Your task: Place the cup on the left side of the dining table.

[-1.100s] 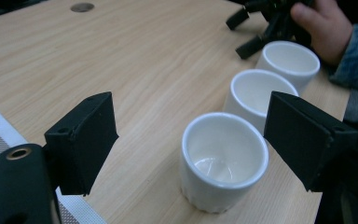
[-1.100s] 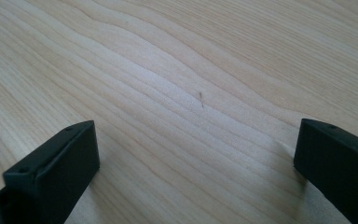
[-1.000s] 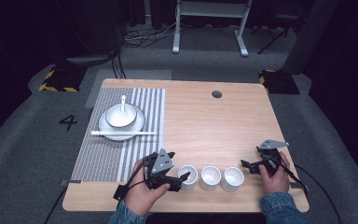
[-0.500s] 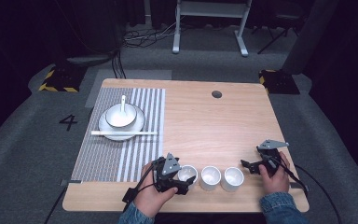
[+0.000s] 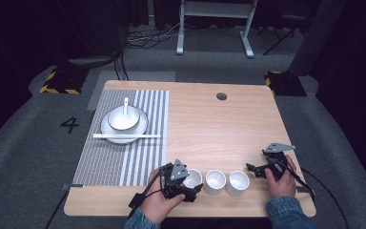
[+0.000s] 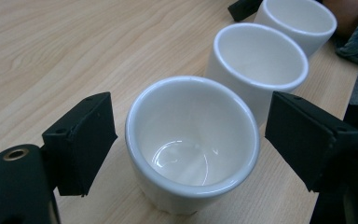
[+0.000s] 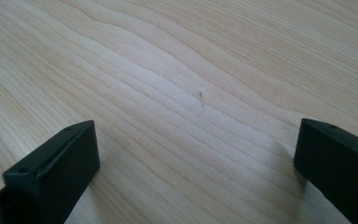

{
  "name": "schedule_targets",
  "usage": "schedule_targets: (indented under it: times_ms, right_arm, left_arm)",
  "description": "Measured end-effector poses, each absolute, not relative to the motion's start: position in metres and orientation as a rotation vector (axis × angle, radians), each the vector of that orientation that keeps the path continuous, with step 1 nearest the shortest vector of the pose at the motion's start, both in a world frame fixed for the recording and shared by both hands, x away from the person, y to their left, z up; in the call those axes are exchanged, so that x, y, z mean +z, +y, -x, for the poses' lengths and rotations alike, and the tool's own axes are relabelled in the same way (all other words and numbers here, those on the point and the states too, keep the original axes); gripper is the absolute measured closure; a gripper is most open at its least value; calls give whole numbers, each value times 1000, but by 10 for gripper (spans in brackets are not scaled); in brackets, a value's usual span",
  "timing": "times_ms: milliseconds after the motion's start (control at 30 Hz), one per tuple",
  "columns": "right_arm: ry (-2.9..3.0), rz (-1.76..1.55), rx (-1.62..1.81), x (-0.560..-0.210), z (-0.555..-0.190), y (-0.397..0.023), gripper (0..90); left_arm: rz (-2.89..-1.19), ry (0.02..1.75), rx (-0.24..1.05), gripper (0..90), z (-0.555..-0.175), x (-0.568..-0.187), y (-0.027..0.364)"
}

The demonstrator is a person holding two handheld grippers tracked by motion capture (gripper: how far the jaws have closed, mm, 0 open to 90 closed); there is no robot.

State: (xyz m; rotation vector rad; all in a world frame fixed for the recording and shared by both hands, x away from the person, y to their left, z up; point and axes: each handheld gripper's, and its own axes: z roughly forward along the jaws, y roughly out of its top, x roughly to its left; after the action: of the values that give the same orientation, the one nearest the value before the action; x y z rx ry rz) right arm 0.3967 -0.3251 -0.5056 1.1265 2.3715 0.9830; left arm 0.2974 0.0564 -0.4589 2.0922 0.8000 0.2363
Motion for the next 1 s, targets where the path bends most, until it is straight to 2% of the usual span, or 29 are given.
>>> schedule_targets:
  times_ms: [367, 500, 567, 1000]
  right_arm:
    - [2372, -1126, 983, -506, -397, -325, 3]
    - [2372, -1127, 983, -506, -397, -325, 3]
    - [2372, -1127, 983, -506, -397, -325, 3]
    - [2372, -1127, 983, -506, -397, -325, 3]
  left_arm:
    - [-2141, 820, 239, 167, -300, -473, 51]
    - [-2160, 811, 259, 195, -300, -475, 49]
    - [-2174, 786, 260, 251, -299, -476, 48]
    - [-2200, 762, 268, 264, -300, -476, 48]
